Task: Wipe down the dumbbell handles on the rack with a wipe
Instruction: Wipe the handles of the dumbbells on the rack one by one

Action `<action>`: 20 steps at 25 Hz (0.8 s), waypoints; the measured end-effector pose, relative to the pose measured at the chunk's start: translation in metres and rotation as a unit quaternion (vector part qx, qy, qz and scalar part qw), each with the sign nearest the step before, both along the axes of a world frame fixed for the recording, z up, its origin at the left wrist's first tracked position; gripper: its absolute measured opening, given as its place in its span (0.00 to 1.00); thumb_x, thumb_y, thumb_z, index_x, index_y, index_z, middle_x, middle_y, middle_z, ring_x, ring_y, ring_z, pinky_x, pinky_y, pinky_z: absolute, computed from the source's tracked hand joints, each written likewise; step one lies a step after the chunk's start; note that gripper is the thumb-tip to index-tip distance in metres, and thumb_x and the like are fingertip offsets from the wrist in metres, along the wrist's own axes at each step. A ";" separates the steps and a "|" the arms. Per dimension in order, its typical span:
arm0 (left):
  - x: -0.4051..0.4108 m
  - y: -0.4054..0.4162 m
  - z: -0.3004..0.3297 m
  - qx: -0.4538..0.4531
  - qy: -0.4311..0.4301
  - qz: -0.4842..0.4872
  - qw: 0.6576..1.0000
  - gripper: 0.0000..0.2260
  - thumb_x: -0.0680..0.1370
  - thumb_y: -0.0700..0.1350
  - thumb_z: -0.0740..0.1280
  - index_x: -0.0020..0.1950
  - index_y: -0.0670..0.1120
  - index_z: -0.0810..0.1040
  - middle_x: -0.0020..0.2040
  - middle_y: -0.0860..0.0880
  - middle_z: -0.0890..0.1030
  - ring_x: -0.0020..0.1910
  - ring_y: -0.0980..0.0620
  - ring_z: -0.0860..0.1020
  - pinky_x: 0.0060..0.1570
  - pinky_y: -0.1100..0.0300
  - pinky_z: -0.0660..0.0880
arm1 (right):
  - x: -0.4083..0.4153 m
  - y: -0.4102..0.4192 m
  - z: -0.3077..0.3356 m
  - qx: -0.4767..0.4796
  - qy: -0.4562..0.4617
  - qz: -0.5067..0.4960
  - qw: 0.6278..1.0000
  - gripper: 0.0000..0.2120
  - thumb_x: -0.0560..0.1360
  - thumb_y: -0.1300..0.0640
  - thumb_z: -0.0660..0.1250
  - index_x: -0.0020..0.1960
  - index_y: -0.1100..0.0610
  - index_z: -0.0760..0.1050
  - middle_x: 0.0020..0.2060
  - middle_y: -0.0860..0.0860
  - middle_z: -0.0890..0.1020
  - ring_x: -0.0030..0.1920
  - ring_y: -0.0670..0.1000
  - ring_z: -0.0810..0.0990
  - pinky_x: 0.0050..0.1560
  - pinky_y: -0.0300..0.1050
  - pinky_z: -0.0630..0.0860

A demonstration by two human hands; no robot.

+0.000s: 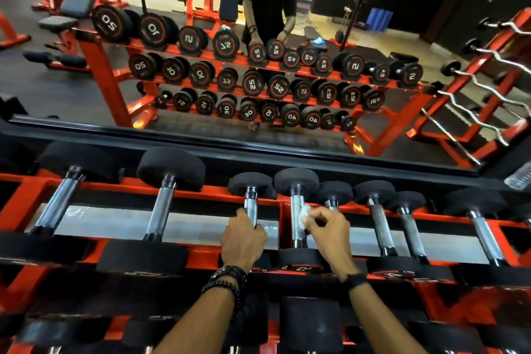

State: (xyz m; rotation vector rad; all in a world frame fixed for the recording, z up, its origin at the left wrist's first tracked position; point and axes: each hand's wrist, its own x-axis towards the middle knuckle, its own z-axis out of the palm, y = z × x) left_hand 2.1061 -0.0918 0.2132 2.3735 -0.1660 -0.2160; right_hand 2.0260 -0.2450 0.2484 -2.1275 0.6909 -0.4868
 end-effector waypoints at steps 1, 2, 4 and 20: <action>0.000 -0.001 0.000 0.004 -0.002 -0.001 1.000 0.15 0.78 0.49 0.65 0.62 0.44 0.71 0.52 0.45 0.80 0.46 0.47 0.80 0.46 0.55 0.76 | -0.013 0.001 -0.001 0.008 0.016 0.014 1.000 0.09 0.72 0.63 0.75 0.37 0.51 0.80 0.37 0.44 0.84 0.41 0.42 0.81 0.45 0.32 0.75; 0.000 -0.001 0.000 0.009 -0.003 0.000 1.000 0.15 0.78 0.48 0.65 0.62 0.44 0.70 0.52 0.45 0.80 0.47 0.47 0.80 0.46 0.56 0.75 | -0.016 0.000 -0.002 0.024 0.027 0.023 0.999 0.10 0.72 0.63 0.75 0.36 0.52 0.80 0.36 0.44 0.84 0.40 0.42 0.82 0.44 0.32 0.75; -0.001 -0.001 0.001 0.013 -0.002 -0.001 1.000 0.16 0.78 0.48 0.66 0.62 0.43 0.70 0.52 0.45 0.80 0.47 0.47 0.80 0.45 0.56 0.76 | 0.000 -0.007 0.000 0.061 0.009 0.011 0.998 0.06 0.73 0.64 0.73 0.39 0.55 0.82 0.37 0.46 0.85 0.42 0.45 0.83 0.47 0.39 0.79; -0.001 0.003 0.002 0.000 -0.003 0.002 1.000 0.14 0.76 0.50 0.65 0.59 0.46 0.73 0.48 0.47 0.79 0.45 0.46 0.80 0.49 0.49 0.80 | 0.045 -0.018 0.003 0.332 0.029 -0.026 0.942 0.12 0.81 0.62 0.60 0.48 0.63 0.82 0.49 0.64 0.84 0.50 0.63 0.83 0.56 0.58 0.80</action>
